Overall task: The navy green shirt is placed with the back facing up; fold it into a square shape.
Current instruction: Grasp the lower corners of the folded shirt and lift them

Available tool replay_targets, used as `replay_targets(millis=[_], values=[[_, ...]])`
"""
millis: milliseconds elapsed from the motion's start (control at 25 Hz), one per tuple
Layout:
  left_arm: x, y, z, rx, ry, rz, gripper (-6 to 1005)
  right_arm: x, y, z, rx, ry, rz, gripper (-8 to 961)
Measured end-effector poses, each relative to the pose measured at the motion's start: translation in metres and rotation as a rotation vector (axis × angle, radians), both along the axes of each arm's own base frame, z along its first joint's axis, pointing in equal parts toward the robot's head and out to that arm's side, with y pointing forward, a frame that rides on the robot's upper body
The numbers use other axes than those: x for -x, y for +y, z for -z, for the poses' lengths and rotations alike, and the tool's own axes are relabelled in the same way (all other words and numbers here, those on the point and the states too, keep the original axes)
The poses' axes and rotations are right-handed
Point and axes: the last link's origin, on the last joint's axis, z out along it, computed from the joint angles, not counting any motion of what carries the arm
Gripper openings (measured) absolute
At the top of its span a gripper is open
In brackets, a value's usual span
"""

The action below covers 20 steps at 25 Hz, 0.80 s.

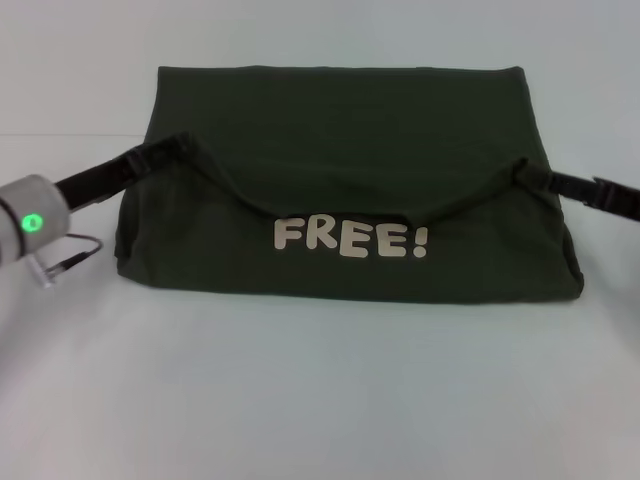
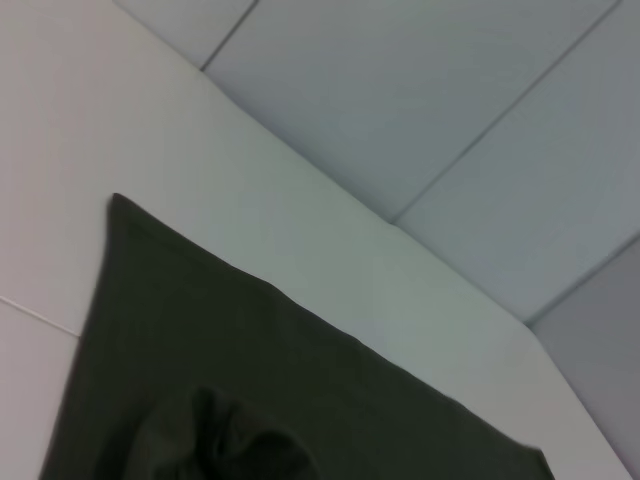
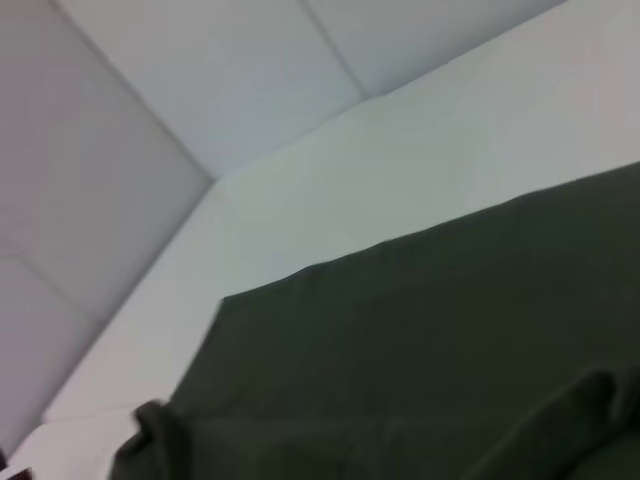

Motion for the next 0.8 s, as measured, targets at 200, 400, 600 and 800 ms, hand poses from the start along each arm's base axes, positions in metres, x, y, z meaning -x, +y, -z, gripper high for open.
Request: replay_targets(millis=[200,400,600,800], values=[[0.014,-0.017,-0.020,0.114,0.024,0.030,913,-0.007,-0.021,0.001,0.060,0.038,-0.023,909],[0.028,-0.028,-0.023,0.151,0.094,-0.005,918,-0.010,-0.029,0.005,0.087,0.041,-0.029,924],[0.037,-0.035,-0.013,0.173,0.128,-0.038,918,-0.010,-0.031,0.009,0.097,0.040,-0.034,925],[0.039,-0.036,-0.007,0.170,0.146,-0.051,917,-0.010,-0.031,0.011,0.095,0.034,-0.040,925]])
